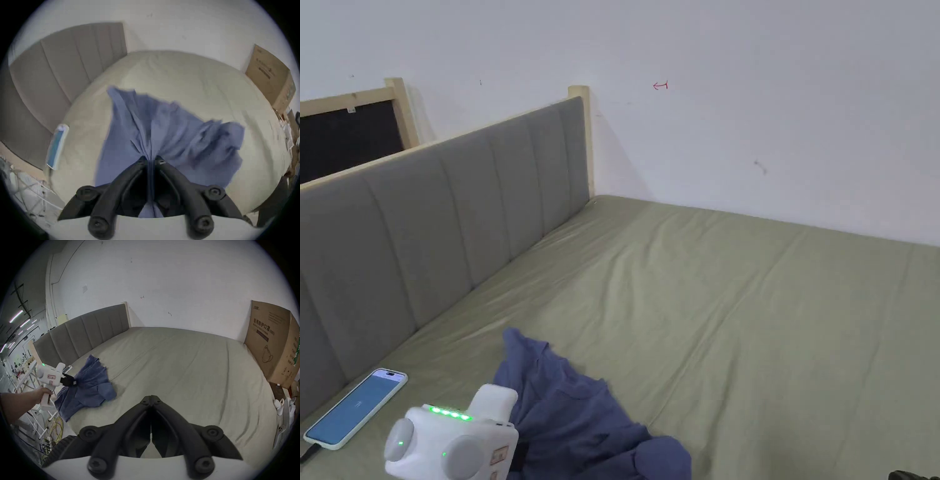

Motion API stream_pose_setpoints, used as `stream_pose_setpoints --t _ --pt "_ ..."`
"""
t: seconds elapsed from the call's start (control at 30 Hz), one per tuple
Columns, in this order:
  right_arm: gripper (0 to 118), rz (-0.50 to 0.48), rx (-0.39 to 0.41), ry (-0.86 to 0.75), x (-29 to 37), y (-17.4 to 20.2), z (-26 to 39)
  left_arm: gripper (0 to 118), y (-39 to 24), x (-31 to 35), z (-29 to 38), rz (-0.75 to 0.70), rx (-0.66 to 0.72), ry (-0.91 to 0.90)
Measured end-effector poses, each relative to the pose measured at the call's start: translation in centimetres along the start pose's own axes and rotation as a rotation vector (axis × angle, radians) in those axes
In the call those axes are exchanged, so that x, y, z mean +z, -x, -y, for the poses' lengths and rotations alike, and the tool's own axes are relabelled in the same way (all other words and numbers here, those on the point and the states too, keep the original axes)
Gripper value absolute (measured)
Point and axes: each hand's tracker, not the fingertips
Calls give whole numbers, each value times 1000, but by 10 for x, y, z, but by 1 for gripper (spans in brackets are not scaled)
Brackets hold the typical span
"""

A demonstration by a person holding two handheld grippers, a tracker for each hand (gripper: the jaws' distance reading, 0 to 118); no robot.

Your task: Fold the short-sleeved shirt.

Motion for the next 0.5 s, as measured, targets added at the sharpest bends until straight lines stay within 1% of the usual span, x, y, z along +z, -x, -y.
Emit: stream_pose_setpoints --t 0.1,0.17,0.23,0.3,0.4,0.5 --pt "0 2 -18 -51 16 -5 -3 5 -3 52 -20 -45 -38 -134" --pt "0 17 -37 -101 30 -12 -5 5 -13 103 -41 -13 -22 -273" --pt "0 36 -51 -138 44 -19 -6 5 -30 152 -64 44 -19 -410" --pt "0 55 -57 -168 59 -27 -9 5 -60 200 -94 115 -54 -520" --pt "0 105 -70 -225 84 -43 -13 5 -111 254 -124 223 -127 -623" --pt "0 153 -99 -279 113 -61 -14 5 -167 284 -146 362 -176 -670"
